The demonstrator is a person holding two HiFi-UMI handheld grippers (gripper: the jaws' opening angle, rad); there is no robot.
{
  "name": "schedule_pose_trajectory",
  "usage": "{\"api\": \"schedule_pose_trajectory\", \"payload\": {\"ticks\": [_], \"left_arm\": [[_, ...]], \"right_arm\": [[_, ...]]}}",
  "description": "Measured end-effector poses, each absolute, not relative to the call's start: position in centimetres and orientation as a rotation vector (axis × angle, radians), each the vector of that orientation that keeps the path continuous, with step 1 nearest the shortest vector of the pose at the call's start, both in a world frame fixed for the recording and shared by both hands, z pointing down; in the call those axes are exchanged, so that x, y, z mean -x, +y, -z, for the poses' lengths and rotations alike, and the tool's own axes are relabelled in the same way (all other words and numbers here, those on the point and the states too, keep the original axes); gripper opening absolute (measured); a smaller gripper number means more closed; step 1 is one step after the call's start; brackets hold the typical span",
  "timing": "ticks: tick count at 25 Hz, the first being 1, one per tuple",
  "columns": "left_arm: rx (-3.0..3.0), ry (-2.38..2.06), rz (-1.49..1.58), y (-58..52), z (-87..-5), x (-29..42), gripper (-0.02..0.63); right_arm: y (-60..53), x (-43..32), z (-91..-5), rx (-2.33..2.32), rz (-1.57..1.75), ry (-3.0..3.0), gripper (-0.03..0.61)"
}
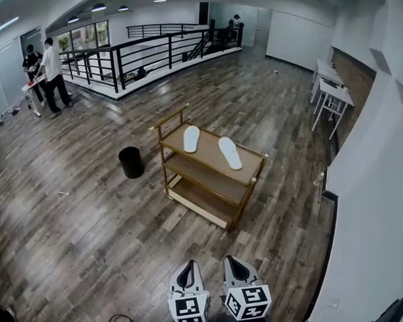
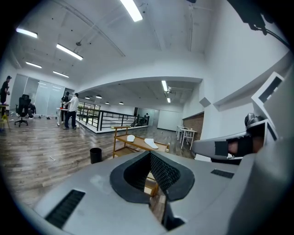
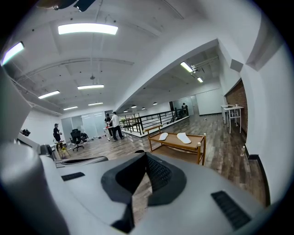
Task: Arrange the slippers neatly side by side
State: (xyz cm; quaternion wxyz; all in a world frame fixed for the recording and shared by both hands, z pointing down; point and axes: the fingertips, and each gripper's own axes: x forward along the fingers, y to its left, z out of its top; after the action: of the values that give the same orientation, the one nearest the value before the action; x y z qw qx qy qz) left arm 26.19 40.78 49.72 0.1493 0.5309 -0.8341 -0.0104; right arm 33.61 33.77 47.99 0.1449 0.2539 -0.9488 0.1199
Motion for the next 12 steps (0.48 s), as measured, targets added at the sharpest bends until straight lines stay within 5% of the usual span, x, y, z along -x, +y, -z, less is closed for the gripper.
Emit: {"api": "schedule_pose_trajectory", "payload": {"ticks": [12], "left_arm": [[-1.478, -2.392, 0.042, 37.8, -50.9, -22.3, 0.000]], "right_arm": [[30.3, -28.9, -48.7, -0.689, -0.351, -2.719, -0.002]]}}
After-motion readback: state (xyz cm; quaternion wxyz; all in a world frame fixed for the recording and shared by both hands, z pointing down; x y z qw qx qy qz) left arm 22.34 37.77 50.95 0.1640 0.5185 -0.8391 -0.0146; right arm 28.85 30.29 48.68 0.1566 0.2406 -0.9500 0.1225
